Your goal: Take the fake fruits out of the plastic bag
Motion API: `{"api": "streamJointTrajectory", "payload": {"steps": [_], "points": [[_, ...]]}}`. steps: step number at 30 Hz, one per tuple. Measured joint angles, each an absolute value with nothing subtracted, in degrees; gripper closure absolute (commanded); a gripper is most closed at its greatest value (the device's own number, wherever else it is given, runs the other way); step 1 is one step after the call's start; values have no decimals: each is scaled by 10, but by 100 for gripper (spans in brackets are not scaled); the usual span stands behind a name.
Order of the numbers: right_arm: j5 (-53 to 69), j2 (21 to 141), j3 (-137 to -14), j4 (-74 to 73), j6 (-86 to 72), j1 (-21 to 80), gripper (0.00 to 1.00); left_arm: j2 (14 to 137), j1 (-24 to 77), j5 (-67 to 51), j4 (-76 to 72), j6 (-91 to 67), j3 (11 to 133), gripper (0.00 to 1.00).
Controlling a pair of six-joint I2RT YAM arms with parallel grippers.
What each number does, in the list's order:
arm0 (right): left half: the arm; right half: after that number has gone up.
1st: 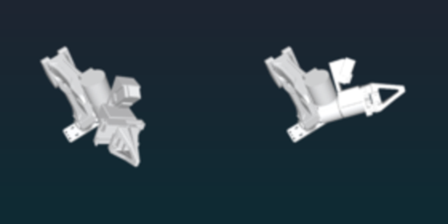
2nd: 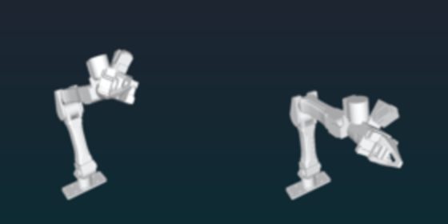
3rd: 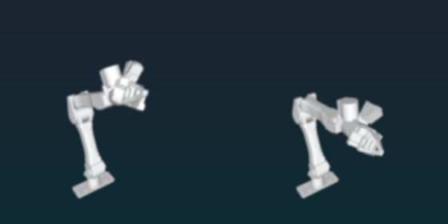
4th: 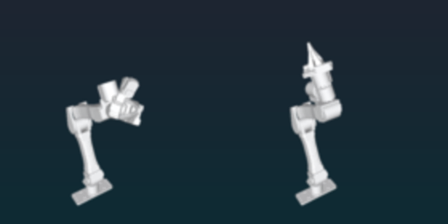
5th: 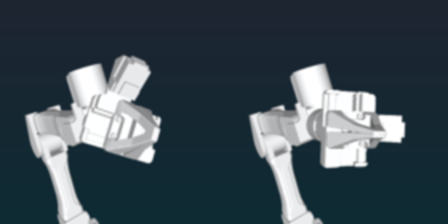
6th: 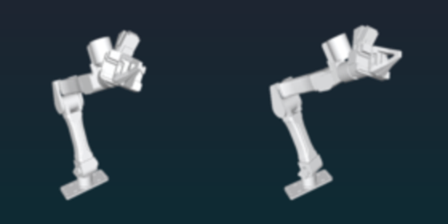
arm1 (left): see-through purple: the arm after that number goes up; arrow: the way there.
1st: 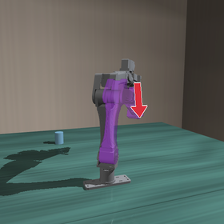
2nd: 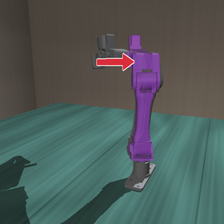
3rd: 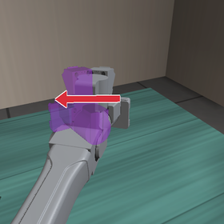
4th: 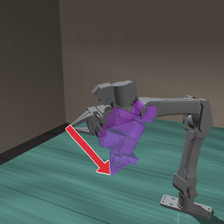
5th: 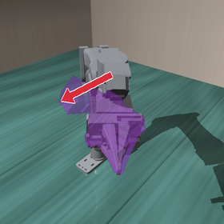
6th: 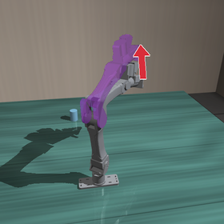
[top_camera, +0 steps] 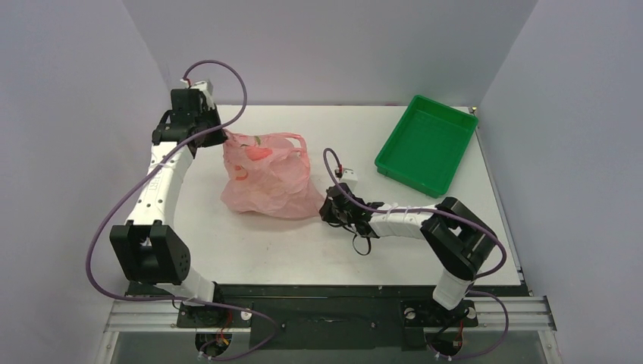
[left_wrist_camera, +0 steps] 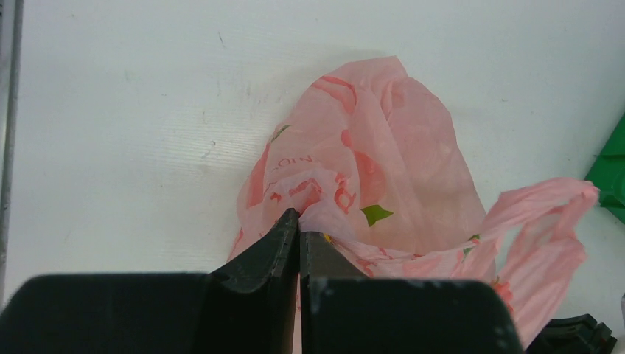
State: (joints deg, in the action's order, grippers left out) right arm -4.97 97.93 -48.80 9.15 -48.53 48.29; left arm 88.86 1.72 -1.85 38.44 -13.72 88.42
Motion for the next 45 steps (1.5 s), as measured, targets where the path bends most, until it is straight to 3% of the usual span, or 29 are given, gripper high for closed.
{"api": "streamJointTrajectory", "payload": {"steps": [9, 10, 12, 16, 17, 22, 27, 32, 36, 39, 42, 43, 45], "points": [[-64, 989, -468, 102, -462, 462, 100, 922, -46, -131, 387, -155, 884, 99], [-58, 990, -468, 103, -456, 460, 100, 922, -52, -148, 387, -159, 884, 85], [-50, 990, -469, 103, -446, 457, 97, 922, -59, -175, 387, -160, 884, 73], [-29, 977, -476, 81, -415, 463, 70, 911, -60, -215, 376, -175, 866, 51], [-25, 966, -478, 69, -406, 465, 61, 900, -60, -219, 373, -180, 851, 48], [-17, 867, -499, 22, -362, 469, 31, 818, -60, -221, 376, -195, 785, 41], [-8, 792, -530, 19, -334, 467, 21, 695, -57, -226, 363, -222, 726, 38], [30, 797, -554, 46, -321, 462, 16, 589, -28, -243, 337, -263, 642, 37], [67, 845, -593, 68, -321, 452, 17, 554, 13, -245, 334, -289, 593, 38], [94, 886, -623, 83, -321, 440, 24, 525, 44, -242, 332, -317, 554, 38], [120, 930, -659, 96, -322, 435, 49, 499, 57, -236, 329, -340, 531, 41], [130, 945, -670, 101, -324, 435, 64, 493, 59, -231, 329, -345, 528, 41], [144, 960, -678, 102, -319, 441, 82, 487, 60, -223, 328, -354, 527, 42]]}}
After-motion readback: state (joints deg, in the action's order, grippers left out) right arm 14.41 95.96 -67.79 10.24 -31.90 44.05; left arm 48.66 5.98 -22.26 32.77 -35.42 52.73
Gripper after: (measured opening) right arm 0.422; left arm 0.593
